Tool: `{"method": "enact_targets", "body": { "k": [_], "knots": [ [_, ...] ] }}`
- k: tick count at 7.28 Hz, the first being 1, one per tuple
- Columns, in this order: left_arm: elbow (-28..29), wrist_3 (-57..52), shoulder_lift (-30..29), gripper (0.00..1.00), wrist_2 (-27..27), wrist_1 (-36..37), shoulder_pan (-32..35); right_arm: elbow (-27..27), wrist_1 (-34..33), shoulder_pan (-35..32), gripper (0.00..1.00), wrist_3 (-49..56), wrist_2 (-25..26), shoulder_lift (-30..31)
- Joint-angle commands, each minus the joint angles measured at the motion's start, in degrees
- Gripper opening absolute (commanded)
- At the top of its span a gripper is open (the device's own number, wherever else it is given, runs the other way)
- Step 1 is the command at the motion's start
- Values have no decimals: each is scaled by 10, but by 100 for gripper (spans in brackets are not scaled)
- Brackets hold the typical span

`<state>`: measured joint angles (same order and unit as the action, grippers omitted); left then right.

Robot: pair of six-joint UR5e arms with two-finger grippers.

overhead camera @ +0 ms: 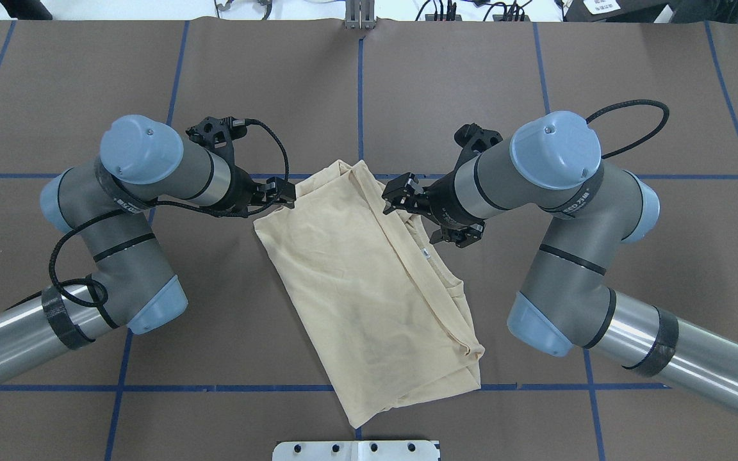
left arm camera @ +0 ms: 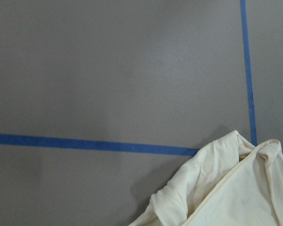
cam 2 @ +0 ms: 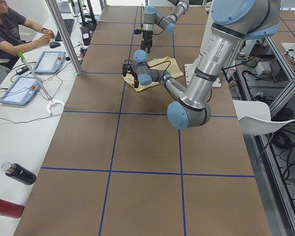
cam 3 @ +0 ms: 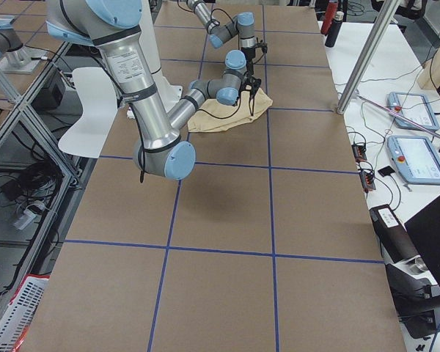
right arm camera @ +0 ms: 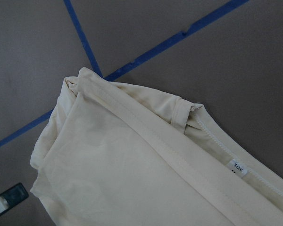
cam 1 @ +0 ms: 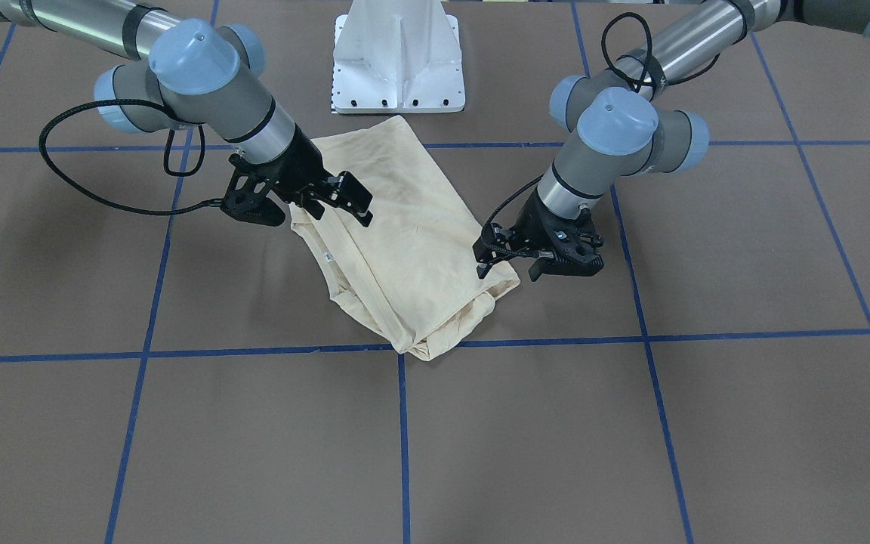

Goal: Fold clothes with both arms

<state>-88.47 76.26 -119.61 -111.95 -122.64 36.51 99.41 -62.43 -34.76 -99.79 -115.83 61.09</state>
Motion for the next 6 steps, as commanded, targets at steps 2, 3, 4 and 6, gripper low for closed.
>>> {"method": "enact_targets", "body": {
  "k": [2,3,4,6],
  "knots": [
    [22,-2,-1,96,1,-1,-6,0,-1,-2,100,0,1,0],
    [23,-2,-1,96,1,-1,-6,-1,-1,-3,100,0,1,1],
    [29,-4,-2,96,1,-1,-7,-2,-1,-2,100,0,1,1],
    [44,-5,-4,86,23,-3,-8,-2,-1,-2,100,0,1,0]
  ]
}}
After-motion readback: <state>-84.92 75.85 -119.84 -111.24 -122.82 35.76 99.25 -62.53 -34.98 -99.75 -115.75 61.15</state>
